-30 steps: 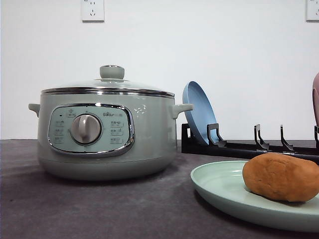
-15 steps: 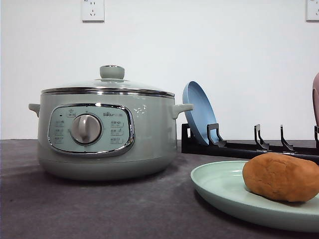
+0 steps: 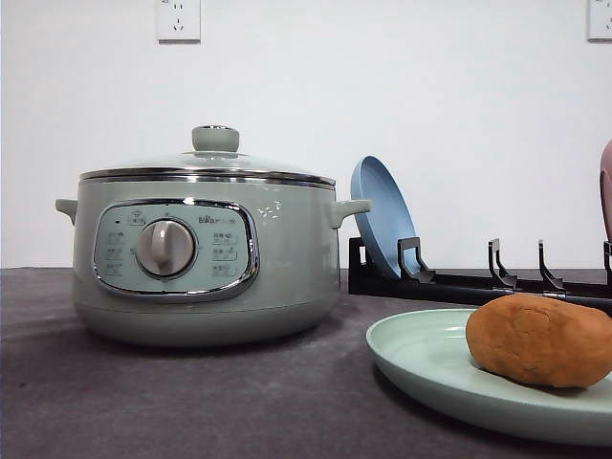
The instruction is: Transfer potato from steamer to green plate
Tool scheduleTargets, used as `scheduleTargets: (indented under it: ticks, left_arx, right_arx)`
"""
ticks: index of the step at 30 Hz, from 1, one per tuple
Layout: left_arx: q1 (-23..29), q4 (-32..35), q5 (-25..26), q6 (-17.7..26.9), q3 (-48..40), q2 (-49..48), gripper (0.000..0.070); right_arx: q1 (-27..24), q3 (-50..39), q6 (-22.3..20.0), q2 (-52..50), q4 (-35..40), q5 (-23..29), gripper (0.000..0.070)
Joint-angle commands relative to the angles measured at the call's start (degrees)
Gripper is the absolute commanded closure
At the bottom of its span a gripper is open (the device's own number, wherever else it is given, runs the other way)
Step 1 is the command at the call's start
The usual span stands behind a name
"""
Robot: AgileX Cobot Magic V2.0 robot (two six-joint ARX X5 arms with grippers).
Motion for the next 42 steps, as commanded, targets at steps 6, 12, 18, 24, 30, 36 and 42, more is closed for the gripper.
scheduleTargets:
  ticks: [6, 12, 18, 24, 30, 36, 42]
  left_arx:
    - [12.41, 5.13, 0.13, -0.39, -3.9, -2.83, 0.07]
    - [24.69, 18.68, 0.11, -0.39, -17.7, -11.08, 0.07]
    - [28.21, 28.5, 0.11, -0.39, -33.03, -20.61, 0.07]
    - [28.69, 32.19, 0.08, 0.5, -43.0, -26.57, 0.07]
    - [28.69, 36.25, -3.11, 0.48, -49.78, -29.5, 0.07]
    - [28.89, 36.46, -6.72, 0.44, -52.94, -30.58, 0.07]
    - [28.89, 36.53, -8.11, 0.45, -54.78, -30.58, 0.07]
  right_arx:
    - [0.31, 0.92, 0.15, 0.11, 0.83, 0.0, 0.07]
    - [0.31, 0.92, 0.17, 0.11, 0.83, 0.0, 0.07]
    - [0.31, 0.92, 0.17, 0.11, 0.83, 0.0, 0.07]
    - [0.31, 0.92, 0.17, 0.11, 0.83, 0.0, 0.07]
    - [0.31, 0.92, 0.17, 0.11, 0.83, 0.0, 0.07]
    - [0.31, 0.92, 0.17, 0.11, 0.85, 0.0, 0.07]
    - [0.31, 0.92, 0.17, 0.11, 0.85, 0.0, 0.07]
